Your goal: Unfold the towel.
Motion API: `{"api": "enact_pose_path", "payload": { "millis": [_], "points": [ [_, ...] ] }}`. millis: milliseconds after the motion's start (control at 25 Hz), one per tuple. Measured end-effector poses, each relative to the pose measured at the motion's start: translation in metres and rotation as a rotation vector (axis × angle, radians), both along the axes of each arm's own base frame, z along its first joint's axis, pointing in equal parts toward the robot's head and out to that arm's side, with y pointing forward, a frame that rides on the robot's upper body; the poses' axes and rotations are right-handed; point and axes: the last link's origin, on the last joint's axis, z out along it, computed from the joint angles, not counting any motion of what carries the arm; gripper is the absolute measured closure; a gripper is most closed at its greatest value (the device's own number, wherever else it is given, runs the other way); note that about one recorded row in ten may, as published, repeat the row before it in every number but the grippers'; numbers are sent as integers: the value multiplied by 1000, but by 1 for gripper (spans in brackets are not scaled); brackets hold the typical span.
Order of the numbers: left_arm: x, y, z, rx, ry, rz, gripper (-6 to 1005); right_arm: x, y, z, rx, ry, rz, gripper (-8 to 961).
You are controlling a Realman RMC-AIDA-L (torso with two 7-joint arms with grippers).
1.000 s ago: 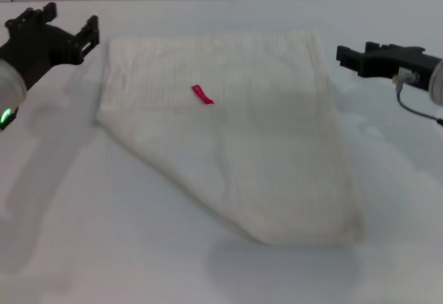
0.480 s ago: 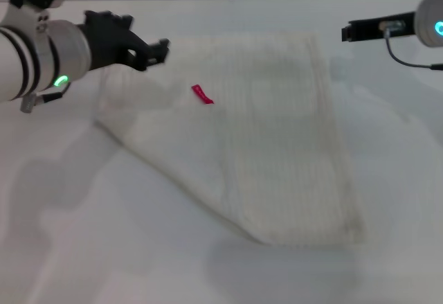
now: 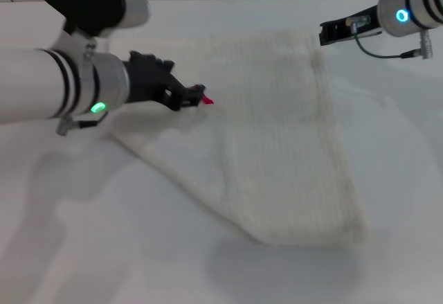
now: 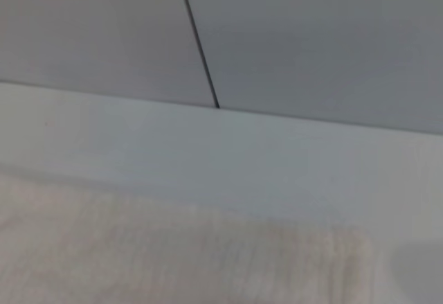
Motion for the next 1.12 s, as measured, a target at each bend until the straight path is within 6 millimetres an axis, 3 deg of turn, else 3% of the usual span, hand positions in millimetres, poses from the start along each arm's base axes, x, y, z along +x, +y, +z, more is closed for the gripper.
{"api": "enact_pose_path", "payload": {
  "millis": [120,320,1120],
  "points": [
    [-3,-3,-21,-38,19,-12,315,-1,1,-7,-8,-3,2,954],
    [-1,-4,-39,-45,29,-45,315,0,1,-17,-17,-9,0,953],
    [9,-6,-60,-76,-17,-66,317,8,1,-46,-43,-54,0,953]
  ]
}}
